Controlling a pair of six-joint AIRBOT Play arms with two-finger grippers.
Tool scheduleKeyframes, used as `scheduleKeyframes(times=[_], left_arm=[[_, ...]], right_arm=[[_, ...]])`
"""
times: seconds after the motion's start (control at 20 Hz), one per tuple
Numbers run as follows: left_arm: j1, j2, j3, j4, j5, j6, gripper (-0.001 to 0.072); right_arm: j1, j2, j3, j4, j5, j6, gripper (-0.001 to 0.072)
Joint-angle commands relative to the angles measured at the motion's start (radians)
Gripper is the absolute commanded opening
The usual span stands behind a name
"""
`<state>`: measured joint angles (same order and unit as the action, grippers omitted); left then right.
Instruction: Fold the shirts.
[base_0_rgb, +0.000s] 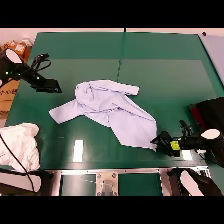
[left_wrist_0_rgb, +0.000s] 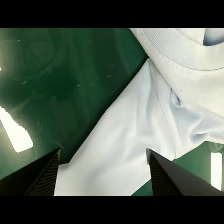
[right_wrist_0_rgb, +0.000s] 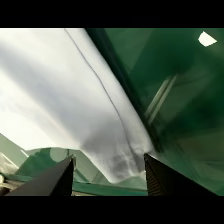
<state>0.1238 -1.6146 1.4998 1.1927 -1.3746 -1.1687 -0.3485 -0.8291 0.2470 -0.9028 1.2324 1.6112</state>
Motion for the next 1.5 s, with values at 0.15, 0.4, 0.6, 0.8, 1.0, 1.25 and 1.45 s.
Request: scheduleKeyframes(times=[0.15, 0.4, 0.6, 0.8, 1.0, 1.25, 1.45], left_arm=[[0.001, 0.0, 0.0, 0.0, 0.006, 0.0, 0.0618], [0.001, 0.0, 0.0, 0.007, -0.005, 0.022, 0.0619], [0.0, -0.001, -0.001, -0.005, -0.005, 0.026, 0.0619], [-0.024, -0.001, -0.001, -0.056, 0.026, 0.037, 0.0619], [-0.114, -0.022, 0.0, -0.23, 0.279, 0.143, 0.0619], [-0.274, -0.169, 0.001, -0.254, 0.56, 0.135, 0.0619], [-0.311, -0.227, 0.0, -0.327, 0.721, 0.123, 0.0618]], right_arm=[[0.169, -0.202, 0.014, 0.242, -0.216, -0.164, 0.0133], [0.061, -0.268, 0.343, 0.12, -0.216, -0.204, 0.0016], [-0.098, -0.473, 0.803, 0.076, -0.214, -0.198, 0.0016], [-0.066, -0.734, 1.065, 0.09, -0.138, -0.175, 0.0016], [0.005, -0.827, 1.076, 0.047, -0.139, -0.175, 0.0016], [0.058, -0.839, 1.072, 0.035, -0.135, -0.184, 0.0016], [0.088, -0.839, 1.072, 0.034, -0.126, -0.232, 0.0016]])
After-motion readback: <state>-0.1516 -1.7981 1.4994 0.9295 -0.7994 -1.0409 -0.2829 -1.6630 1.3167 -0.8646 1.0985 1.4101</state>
